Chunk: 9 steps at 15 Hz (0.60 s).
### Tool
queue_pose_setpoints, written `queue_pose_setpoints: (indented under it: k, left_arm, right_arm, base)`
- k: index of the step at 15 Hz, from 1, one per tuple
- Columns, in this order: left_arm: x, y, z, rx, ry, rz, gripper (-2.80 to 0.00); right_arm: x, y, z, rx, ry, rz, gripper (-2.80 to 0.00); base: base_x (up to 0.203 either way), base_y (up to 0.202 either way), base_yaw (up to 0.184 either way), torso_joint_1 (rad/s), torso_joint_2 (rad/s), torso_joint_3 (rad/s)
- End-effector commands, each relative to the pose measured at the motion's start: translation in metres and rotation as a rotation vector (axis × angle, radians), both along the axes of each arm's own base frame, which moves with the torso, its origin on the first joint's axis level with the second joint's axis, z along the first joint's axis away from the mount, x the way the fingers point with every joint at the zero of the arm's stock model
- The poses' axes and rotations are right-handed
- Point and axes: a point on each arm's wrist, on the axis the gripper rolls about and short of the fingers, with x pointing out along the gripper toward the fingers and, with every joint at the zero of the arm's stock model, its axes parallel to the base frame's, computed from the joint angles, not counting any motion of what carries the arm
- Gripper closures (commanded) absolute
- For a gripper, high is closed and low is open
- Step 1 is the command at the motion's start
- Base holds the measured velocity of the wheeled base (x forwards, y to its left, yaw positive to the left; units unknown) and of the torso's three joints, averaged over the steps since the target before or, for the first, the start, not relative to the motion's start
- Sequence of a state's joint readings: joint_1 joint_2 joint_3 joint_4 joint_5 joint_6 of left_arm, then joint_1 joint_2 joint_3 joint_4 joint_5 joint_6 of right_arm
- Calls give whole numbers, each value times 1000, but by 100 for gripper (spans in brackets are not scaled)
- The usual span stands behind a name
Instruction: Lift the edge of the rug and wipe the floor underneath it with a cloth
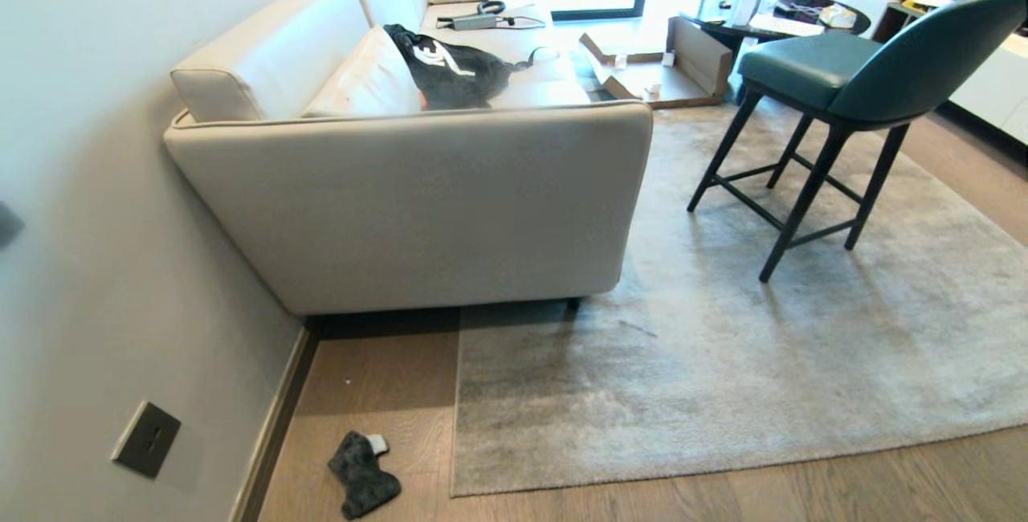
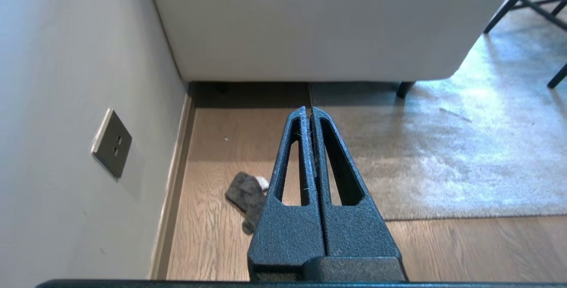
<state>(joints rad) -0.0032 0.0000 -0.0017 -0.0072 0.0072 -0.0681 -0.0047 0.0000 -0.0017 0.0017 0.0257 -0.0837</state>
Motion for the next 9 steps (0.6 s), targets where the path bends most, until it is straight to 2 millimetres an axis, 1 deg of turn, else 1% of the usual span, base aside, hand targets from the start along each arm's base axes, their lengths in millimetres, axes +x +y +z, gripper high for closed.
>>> queue_pose_setpoints:
  k: [1,6,9]
  left_arm:
    - [0,0,0,-2,0,1,0]
    - [0,0,0,-1,0,1,0]
    - [0,0,0,-2,0,1,0]
  right_arm:
    - [0,0,0,-1,2,0,0]
    - [0,0,0,-2,2,0,0]
    - [0,0,0,-1,2,0,0]
  base:
    - [0,0,0,7,2,212]
    - [0,0,0,1,4,190]
    - [0,0,0,0,0,0]
